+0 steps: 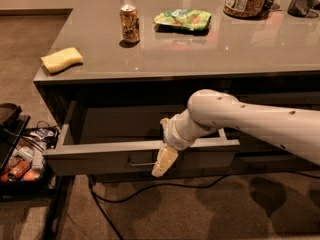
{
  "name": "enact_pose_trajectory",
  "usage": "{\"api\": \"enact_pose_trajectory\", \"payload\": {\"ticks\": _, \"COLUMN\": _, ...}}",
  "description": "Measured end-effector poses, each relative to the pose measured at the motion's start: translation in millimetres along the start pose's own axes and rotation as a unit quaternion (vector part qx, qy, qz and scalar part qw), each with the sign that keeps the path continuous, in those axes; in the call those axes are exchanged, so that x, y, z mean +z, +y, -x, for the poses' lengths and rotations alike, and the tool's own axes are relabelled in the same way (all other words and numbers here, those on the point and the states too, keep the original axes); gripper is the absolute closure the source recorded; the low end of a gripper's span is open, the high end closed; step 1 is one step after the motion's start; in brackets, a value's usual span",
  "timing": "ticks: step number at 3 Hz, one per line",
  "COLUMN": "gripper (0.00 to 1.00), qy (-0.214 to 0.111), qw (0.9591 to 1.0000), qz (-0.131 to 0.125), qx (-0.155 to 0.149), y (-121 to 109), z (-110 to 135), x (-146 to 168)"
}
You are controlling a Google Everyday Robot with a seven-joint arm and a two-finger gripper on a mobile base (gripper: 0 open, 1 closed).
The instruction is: Close top drawer
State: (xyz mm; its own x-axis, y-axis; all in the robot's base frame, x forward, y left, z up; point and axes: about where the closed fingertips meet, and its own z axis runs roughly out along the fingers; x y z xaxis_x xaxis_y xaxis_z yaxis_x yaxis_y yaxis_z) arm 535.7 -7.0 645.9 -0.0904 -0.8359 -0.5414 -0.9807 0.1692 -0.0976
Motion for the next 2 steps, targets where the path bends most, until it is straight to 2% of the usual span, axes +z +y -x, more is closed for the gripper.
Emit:
{"api": "enact_pose_trajectory", "payload": {"ticks": 1, "gripper": 0.0, "qy": -0.007, "qw": 0.9998, "qz": -0.001, "qx": -0.016, "y": -2.7, "z": 1.0, "x": -0.7}}
{"api": "enact_pose_trajectory", "payload": {"ticks": 2, "gripper": 0.0, "qy": 0.012, "qw": 0.9997, "qz": -0.016, "qx": -0.015, "y": -9.6, "z": 2.7, "x": 2.3}}
